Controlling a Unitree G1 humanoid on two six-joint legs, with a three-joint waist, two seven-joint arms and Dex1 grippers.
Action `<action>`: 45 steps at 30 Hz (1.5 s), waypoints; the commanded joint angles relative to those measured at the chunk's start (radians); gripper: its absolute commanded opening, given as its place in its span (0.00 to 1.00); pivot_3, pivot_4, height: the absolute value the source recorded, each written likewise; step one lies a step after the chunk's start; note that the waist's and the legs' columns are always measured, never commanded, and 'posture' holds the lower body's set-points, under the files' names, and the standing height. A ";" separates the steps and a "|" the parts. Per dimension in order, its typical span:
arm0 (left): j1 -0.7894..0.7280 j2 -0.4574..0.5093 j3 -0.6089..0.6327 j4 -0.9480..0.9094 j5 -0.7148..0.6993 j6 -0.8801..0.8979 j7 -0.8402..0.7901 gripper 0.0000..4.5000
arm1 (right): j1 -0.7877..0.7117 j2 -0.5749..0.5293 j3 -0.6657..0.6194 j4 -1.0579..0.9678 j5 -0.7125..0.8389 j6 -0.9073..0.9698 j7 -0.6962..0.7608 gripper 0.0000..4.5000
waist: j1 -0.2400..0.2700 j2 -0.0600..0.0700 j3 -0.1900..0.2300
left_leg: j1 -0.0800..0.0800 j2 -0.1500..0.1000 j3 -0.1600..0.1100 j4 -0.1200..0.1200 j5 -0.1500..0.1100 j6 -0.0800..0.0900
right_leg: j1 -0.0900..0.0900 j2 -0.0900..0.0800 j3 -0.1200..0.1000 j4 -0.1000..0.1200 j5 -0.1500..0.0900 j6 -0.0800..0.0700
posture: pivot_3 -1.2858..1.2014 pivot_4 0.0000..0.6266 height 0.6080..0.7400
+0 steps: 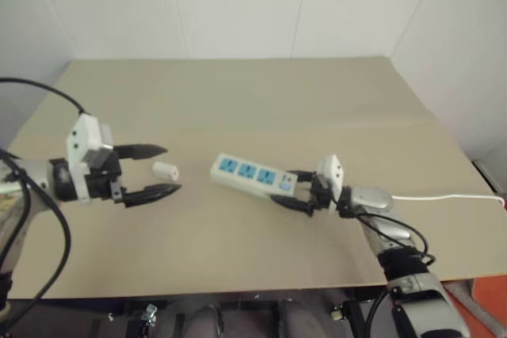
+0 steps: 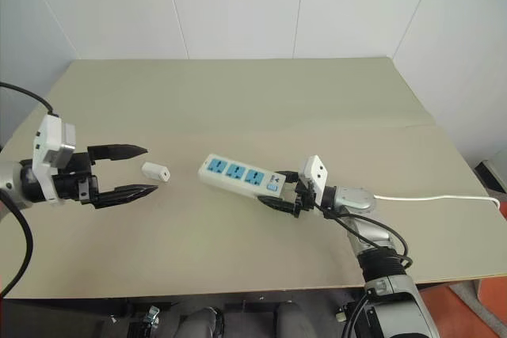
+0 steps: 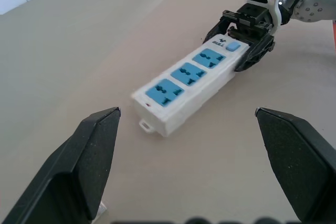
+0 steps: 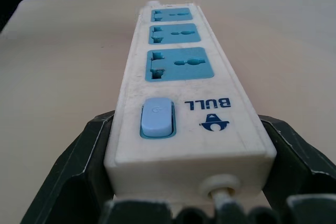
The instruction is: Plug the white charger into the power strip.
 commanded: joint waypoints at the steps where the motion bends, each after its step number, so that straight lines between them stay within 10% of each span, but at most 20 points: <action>1: -0.058 0.034 -0.016 0.058 0.036 -0.054 -0.052 1.00 | -0.028 -0.005 0.020 0.009 0.012 -0.060 0.097 0.77 | 0.001 0.000 0.000 | 0.000 0.000 0.000 0.000 0.000 0.000 | 0.000 0.000 0.000 0.000 0.000 0.000 | 0.52 0.24 1.00; 18: -0.676 0.116 -0.575 0.627 0.517 -0.454 -0.439 1.00 | -0.052 0.081 0.072 0.170 -0.061 -0.161 0.135 0.77 | 0.001 0.000 0.000 | 0.000 -0.001 0.000 0.001 0.000 0.000 | 0.000 0.001 -0.001 0.002 0.000 0.001 | 0.52 0.24 1.00; 26: -0.993 -0.034 -0.873 1.030 0.813 -0.869 -0.443 1.00 | -0.022 0.075 0.078 0.138 -0.089 -0.141 0.081 0.77 | 0.003 0.000 0.000 | 0.000 -0.001 -0.001 0.002 0.000 0.000 | 0.000 0.001 -0.001 0.004 -0.001 0.002 | 0.52 0.24 1.00; 45: -1.132 -0.350 -0.970 1.430 1.197 -1.111 -0.326 1.00 | 0.033 0.059 0.063 -0.002 -0.063 -0.041 0.000 0.77 | 0.002 -0.001 0.001 | -0.005 -0.002 -0.003 0.004 0.000 0.000 | -0.003 0.001 -0.001 0.005 -0.002 0.003 | 0.52 0.24 1.00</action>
